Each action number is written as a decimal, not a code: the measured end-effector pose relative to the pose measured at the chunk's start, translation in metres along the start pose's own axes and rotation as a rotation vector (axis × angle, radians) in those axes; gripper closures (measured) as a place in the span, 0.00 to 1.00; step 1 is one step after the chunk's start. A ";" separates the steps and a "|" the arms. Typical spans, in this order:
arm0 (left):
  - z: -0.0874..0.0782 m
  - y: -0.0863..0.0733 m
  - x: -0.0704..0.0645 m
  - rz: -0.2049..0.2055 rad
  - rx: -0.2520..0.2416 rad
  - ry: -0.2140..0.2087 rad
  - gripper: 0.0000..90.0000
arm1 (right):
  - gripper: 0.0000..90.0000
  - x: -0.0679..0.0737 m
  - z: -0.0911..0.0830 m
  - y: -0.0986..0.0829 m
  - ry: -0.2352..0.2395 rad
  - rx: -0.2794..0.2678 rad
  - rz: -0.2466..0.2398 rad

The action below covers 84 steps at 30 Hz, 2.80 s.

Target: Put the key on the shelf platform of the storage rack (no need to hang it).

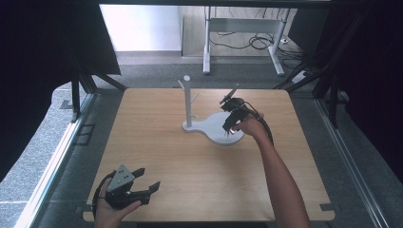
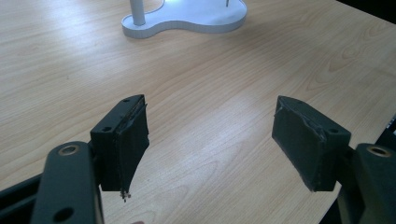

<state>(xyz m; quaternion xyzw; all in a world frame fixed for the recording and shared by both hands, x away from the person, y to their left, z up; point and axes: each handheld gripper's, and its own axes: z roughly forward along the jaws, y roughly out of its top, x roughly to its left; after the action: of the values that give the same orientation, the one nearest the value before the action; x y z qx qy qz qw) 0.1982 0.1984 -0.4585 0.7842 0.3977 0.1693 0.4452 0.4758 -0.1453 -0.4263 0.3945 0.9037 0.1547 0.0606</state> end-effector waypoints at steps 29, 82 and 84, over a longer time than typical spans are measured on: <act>-0.001 0.000 0.001 0.000 -0.003 -0.001 0.30 | 0.74 -0.007 0.037 0.006 -0.010 0.026 0.034; 0.002 -0.001 0.000 0.000 0.005 -0.003 0.30 | 0.54 -0.015 0.052 -0.004 -0.085 -0.014 0.087; 0.002 -0.001 0.000 0.001 0.006 -0.003 0.30 | 0.54 -0.015 0.048 -0.006 -0.089 -0.029 0.087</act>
<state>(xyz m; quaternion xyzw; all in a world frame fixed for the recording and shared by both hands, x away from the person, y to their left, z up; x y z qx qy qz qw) 0.1990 0.1973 -0.4603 0.7861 0.3969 0.1672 0.4434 0.4931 -0.1488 -0.4732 0.4388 0.8799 0.1526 0.0996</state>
